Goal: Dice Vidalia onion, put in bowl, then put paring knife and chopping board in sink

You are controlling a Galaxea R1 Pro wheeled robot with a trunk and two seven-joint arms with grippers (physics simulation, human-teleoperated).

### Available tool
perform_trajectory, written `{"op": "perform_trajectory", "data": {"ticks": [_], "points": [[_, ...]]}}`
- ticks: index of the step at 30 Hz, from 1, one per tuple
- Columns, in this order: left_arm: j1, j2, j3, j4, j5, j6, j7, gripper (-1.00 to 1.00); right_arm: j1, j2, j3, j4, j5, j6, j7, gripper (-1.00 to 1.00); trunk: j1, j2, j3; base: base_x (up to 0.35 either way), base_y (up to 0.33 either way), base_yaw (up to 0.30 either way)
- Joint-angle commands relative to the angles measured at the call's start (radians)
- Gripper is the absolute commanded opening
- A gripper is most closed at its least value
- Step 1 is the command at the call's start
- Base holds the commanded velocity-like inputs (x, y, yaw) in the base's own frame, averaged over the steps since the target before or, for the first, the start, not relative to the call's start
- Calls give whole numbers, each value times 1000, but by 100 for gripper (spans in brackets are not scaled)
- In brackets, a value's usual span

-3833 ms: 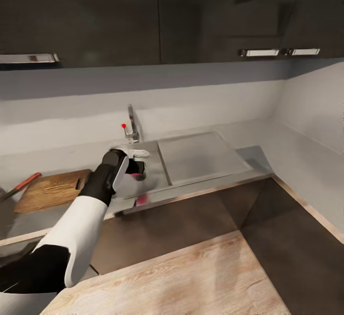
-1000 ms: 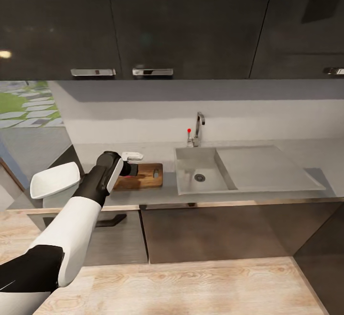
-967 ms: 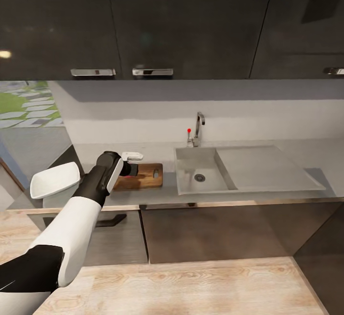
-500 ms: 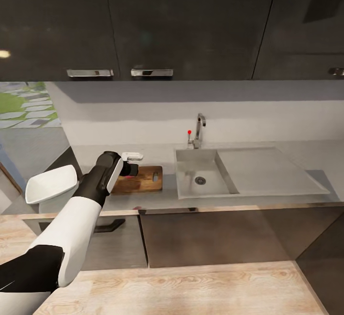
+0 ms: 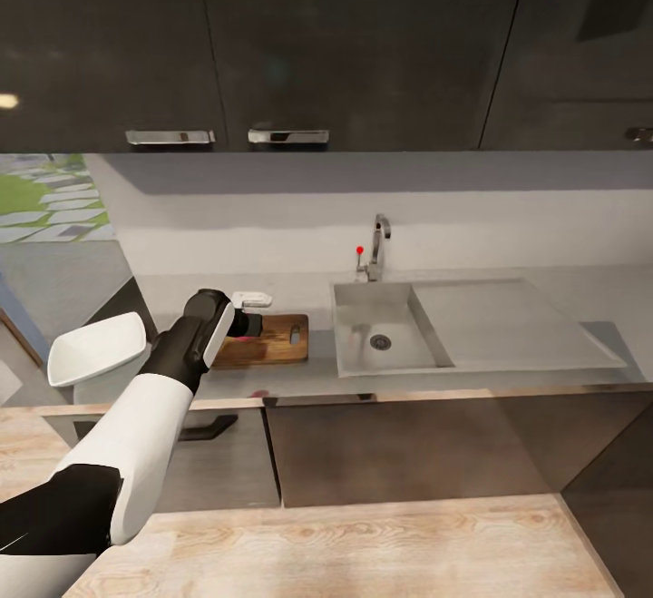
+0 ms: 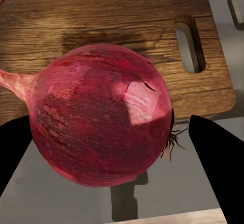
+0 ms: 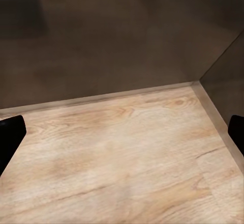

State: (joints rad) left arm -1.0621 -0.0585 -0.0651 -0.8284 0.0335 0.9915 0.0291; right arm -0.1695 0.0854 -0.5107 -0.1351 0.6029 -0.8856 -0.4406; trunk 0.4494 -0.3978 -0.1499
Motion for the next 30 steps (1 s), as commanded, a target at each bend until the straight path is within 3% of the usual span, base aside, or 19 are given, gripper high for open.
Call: {"op": "perform_trajectory", "data": {"ticks": [1,30], "points": [[-1,0,-1,-1,3,4,3,-100,-1,0,-5,0,11,-1,-7,100,1,-2,-3,15,0,0],[-1,0,-1,22,5,3,3,-100,-1,0,-5,0,11,-1,-7,100,1,-2,-17,67,0,0]]}}
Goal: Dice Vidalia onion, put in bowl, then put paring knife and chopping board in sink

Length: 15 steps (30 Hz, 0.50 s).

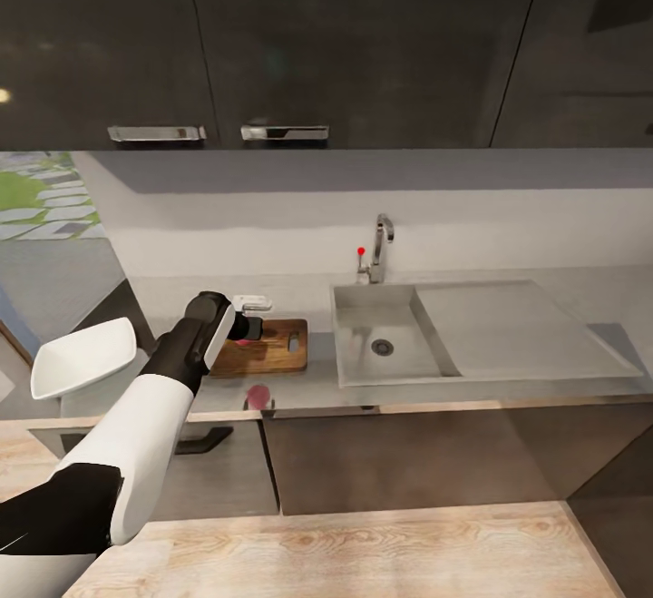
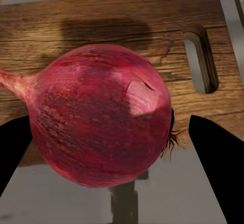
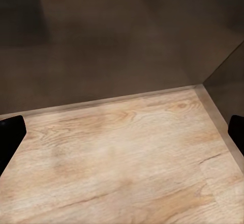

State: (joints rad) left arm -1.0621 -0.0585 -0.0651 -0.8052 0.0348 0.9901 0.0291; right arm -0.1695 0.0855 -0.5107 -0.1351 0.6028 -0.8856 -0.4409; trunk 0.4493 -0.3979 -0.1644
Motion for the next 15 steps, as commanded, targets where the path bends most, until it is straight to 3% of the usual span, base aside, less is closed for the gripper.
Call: {"op": "perform_trajectory", "data": {"ticks": [1,15], "points": [[-1,0,-1,-1,3,4,3,-100,-1,0,-5,0,11,-1,-7,100,1,-2,-3,87,0,0],[-1,0,-1,3,3,4,3,-100,-1,0,-5,0,11,-1,-7,100,1,-2,-12,82,0,0]]}}
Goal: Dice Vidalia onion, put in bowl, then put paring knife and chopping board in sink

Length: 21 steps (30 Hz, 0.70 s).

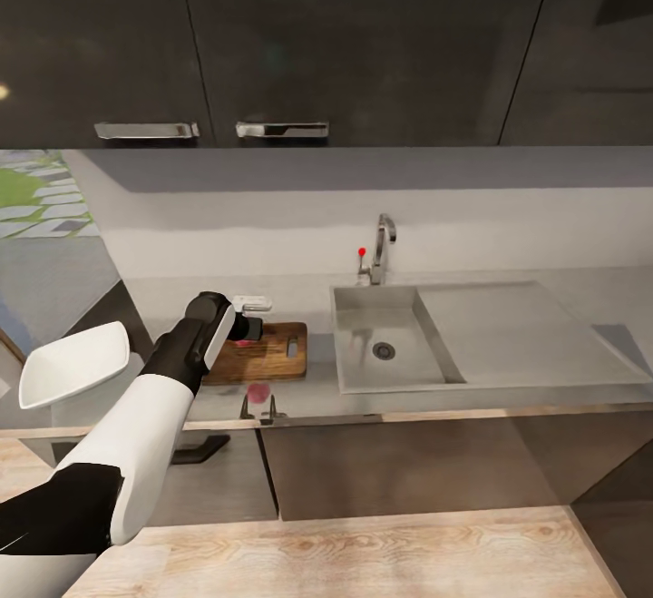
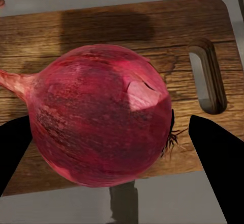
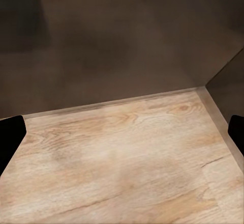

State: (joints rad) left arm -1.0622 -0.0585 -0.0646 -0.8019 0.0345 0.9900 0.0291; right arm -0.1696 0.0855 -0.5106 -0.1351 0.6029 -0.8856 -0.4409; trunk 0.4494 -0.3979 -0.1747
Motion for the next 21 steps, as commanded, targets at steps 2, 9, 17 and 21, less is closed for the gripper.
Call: {"op": "perform_trajectory", "data": {"ticks": [2,9,17,21], "points": [[-1,0,-1,0,4,4,3,-100,-1,0,-5,0,11,-1,-7,100,1,-2,-2,5,0,0],[-1,0,-1,9,3,4,3,-100,-1,0,-5,0,11,-1,-7,100,1,-2,-5,1,0,0],[-1,0,-1,15,3,4,2,-100,-1,0,-5,0,11,0,-6,100,1,-2,-15,0,0,0],[-1,0,-1,15,3,4,2,-100,-1,0,-5,0,11,0,-6,100,1,-2,-21,0,0,0]]}}
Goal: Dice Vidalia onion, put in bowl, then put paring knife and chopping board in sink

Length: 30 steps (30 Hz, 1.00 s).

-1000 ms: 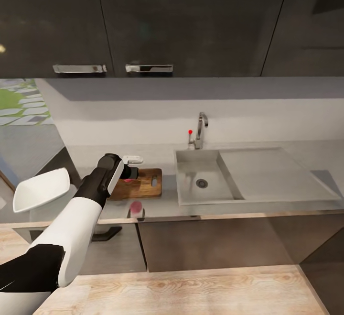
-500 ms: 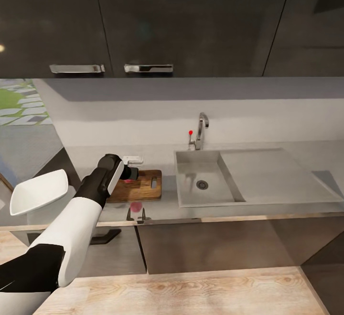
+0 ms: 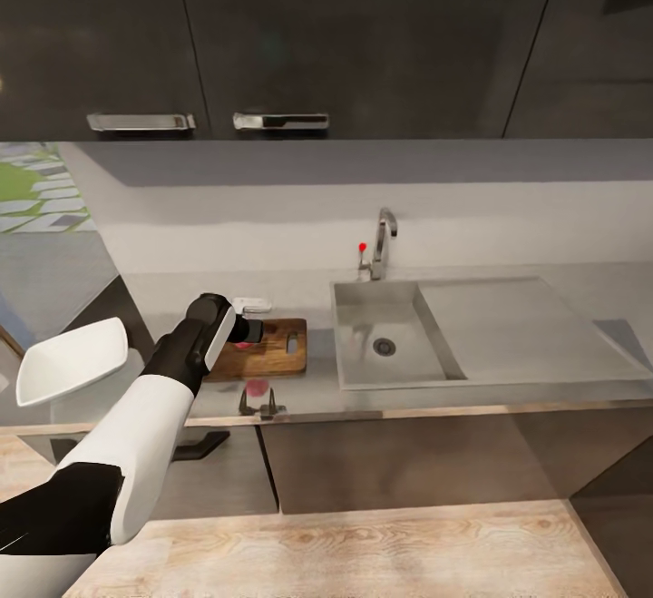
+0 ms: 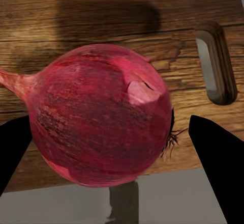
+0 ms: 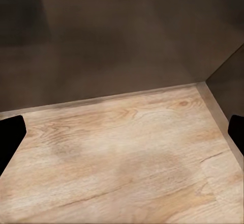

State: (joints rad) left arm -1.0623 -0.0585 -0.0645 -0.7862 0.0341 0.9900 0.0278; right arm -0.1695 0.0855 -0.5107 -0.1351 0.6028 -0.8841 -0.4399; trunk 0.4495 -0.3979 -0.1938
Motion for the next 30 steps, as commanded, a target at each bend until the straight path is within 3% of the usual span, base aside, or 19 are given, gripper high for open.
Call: {"op": "perform_trajectory", "data": {"ticks": [1,14,30], "points": [[-1,0,-1,-1,3,4,3,-100,-1,0,-5,0,11,-1,-7,100,1,-2,-4,0,0,0],[-1,2,-1,5,3,3,3,-100,-1,0,-5,0,11,-1,-7,100,1,-2,-11,170,0,0],[-1,2,-1,19,3,2,3,-100,-1,0,-5,0,11,-1,-7,100,1,-2,-16,-7,0,0]]}}
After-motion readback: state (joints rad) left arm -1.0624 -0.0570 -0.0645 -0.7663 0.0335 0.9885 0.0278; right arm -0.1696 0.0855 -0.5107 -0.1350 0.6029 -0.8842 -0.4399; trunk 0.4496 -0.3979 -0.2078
